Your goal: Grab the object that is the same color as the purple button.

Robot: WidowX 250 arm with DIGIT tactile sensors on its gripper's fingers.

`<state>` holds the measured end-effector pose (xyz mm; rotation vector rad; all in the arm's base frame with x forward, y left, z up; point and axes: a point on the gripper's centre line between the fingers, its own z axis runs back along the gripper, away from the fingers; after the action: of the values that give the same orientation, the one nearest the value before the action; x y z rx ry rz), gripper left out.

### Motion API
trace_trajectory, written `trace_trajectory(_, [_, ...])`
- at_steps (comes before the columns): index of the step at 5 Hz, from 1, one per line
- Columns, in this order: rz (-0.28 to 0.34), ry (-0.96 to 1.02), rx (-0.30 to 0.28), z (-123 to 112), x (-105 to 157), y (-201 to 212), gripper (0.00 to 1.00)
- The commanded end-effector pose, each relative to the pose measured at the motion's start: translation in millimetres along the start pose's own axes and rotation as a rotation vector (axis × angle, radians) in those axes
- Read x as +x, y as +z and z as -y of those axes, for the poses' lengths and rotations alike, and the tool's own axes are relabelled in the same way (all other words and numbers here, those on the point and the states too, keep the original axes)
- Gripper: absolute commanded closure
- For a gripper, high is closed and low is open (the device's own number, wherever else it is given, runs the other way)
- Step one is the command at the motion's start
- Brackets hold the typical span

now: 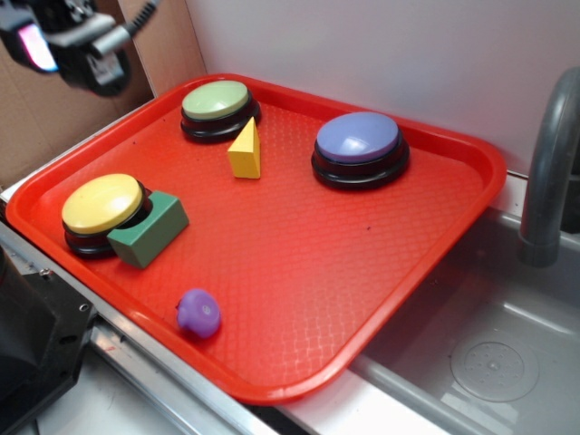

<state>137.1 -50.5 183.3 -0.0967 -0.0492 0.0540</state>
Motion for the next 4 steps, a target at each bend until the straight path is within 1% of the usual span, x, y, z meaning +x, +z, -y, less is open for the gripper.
trace_trajectory(1, [-0.107, 0.076, -0.035, 32.6, -0.6, -88.5, 0.00])
trace_trajectory(2, [-0.118, 0.078, 0.005, 36.2, -5.9, -117.5, 0.00])
trace_trajectory(3, [-0.112, 0.096, 0.041, 36.7, -13.4, -142.4, 0.00])
trace_trajectory(4, [-0.099, 0.106, 0.059, 35.9, -15.5, -157.1, 0.00])
